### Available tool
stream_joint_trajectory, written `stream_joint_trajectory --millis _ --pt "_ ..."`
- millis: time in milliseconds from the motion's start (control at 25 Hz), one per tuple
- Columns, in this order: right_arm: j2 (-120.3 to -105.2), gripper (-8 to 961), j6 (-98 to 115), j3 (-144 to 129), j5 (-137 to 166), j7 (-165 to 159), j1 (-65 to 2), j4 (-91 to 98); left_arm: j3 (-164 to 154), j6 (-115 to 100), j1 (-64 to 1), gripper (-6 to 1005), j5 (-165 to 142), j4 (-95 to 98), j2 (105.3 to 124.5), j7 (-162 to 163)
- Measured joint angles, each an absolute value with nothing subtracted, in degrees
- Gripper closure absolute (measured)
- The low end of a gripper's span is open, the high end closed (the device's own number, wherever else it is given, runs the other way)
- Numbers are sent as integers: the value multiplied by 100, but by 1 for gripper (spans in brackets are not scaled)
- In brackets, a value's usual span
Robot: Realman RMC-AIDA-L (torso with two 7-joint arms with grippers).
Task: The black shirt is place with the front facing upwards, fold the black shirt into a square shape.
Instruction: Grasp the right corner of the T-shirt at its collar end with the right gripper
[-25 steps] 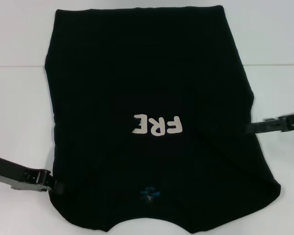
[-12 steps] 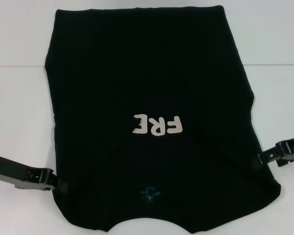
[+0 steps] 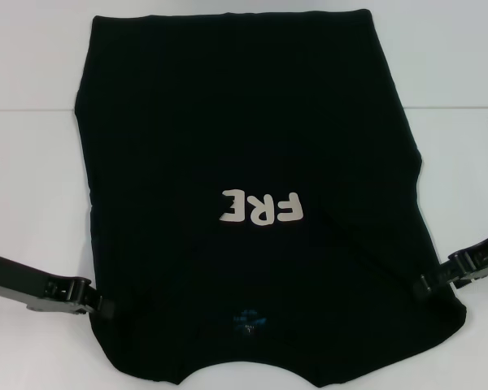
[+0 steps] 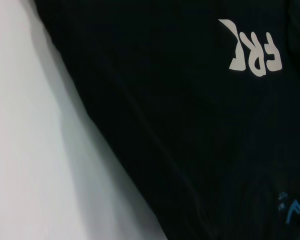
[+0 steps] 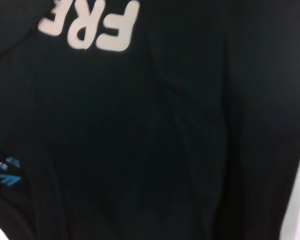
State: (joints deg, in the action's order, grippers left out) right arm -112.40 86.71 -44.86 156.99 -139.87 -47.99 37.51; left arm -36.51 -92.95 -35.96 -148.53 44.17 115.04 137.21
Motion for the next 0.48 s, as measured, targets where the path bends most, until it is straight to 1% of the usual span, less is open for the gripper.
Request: stream_joint_trajectory --millis 200,480 --pt "-11299 38 8666 -4744 15707 -14005 -4896 3751 -3642 -9296 -3597 930 -14853 4379 11504 13719" --pt "-11370 108 8649 -5330 15738 -14066 -4963 3843 -3639 -9291 -3610 922 -14853 4376 11496 13713"
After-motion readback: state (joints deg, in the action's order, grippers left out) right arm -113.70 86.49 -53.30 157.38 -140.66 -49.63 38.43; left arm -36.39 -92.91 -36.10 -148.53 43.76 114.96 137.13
